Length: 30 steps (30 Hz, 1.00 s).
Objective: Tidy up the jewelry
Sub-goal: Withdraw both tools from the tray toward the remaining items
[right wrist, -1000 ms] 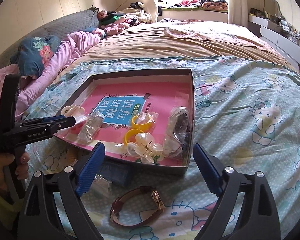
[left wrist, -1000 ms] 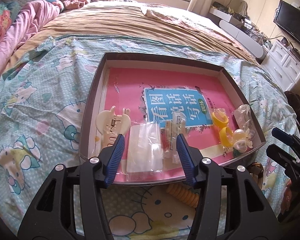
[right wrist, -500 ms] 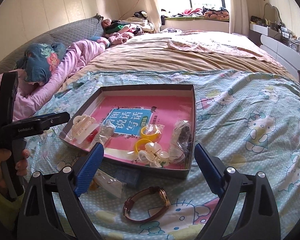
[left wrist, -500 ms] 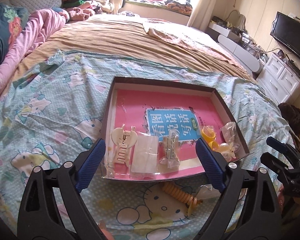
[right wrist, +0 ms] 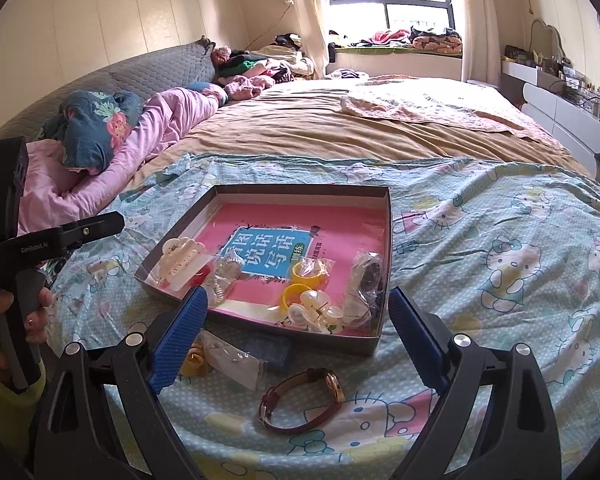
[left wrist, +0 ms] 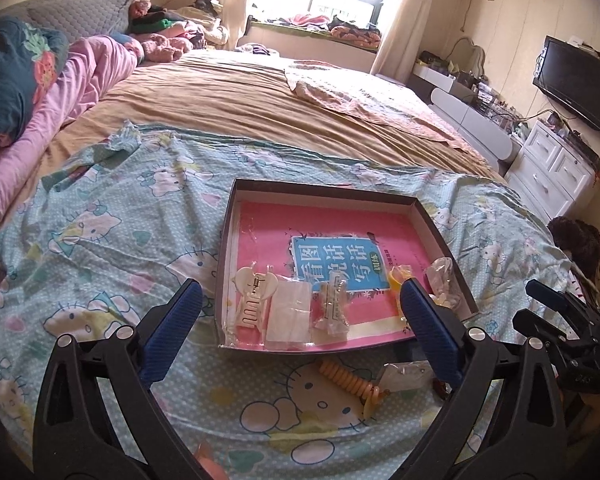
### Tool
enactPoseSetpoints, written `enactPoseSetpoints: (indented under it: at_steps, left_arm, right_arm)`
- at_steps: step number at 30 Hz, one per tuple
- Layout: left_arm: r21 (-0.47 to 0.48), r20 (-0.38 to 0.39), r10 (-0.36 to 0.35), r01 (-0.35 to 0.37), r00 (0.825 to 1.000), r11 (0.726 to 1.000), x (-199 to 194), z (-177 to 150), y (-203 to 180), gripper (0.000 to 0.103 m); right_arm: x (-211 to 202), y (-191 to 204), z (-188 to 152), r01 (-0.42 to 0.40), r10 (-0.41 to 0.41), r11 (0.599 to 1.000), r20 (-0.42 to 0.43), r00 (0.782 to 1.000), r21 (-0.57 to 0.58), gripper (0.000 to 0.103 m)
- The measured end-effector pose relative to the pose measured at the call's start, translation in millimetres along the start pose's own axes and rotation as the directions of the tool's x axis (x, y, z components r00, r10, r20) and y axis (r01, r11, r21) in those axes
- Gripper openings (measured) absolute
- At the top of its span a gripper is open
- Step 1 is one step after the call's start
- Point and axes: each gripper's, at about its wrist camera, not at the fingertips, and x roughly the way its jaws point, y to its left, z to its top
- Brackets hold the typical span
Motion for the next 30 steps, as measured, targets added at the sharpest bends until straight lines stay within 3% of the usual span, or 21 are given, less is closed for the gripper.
enactPoseSetpoints:
  at_steps: [16, 30]
  left_arm:
    - [0.040, 0.006, -0.005, 0.005, 1.000, 0.999, -14.7, -14.3, -21.1, 0.093]
    - [0.076, -0.038, 0.009, -0.006, 0.999, 0.997, -12.7, -39.1, -44.1, 0.093]
  right_arm:
    - [-24.9, -3.3, -10.2, -0.001, 0.002, 1.000, 0.019, 1.000, -0.010, 0.091]
    - [-35.4, -14.2, -35.6, 0.009, -0.009, 1.000, -0.011, 1.000, -0.027, 0.091]
